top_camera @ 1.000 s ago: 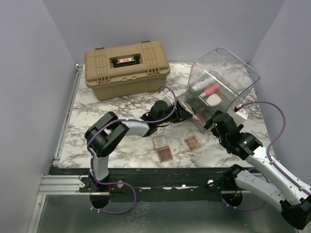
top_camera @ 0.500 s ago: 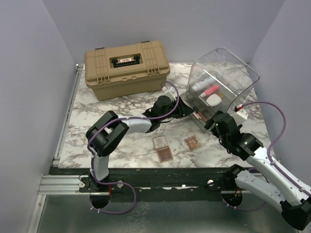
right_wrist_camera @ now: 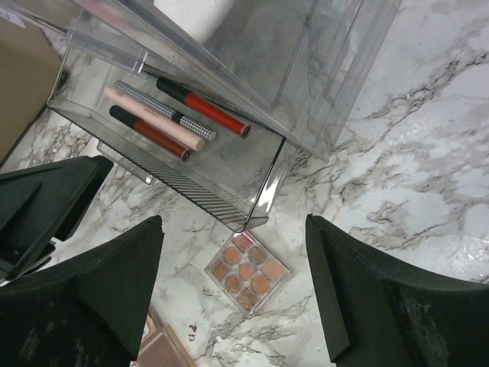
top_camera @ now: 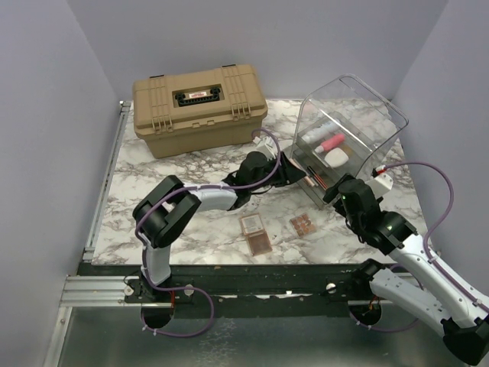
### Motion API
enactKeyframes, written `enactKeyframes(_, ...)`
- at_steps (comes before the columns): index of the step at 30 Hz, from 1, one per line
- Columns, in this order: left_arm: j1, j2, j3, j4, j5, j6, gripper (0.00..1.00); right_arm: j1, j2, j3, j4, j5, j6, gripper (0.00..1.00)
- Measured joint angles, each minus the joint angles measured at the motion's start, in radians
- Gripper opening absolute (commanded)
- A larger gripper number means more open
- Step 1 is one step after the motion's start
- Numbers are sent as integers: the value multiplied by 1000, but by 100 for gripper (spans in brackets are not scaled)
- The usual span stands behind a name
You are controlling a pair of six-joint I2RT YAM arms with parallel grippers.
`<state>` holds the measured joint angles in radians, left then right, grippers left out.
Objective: Organize the makeup
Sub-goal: Close the drawer in the storage box.
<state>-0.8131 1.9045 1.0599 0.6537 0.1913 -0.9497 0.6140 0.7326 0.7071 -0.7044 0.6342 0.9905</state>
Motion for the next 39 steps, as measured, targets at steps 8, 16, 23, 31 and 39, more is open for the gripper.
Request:
enactKeyframes(8, 0, -61, -49, 3, -27, 7, 43, 0, 8, 0, 0, 0, 4, 81)
enactKeyframes(16, -1, -5, -60, -6, -39, -12, 41, 0, 4, 0, 0, 0, 4, 80)
enactKeyframes(23, -1, 53, 0, -6, -41, -13, 31, 0, -2, 0, 0, 0, 4, 81)
enactKeyframes(31, -1, 105, 71, -1, -42, -37, 12, 0, -5, 0, -5, 0, 4, 81)
enactKeyframes(39, -1, 159, 131, 16, -41, -76, 11, 0, -7, 0, -5, 0, 5, 81)
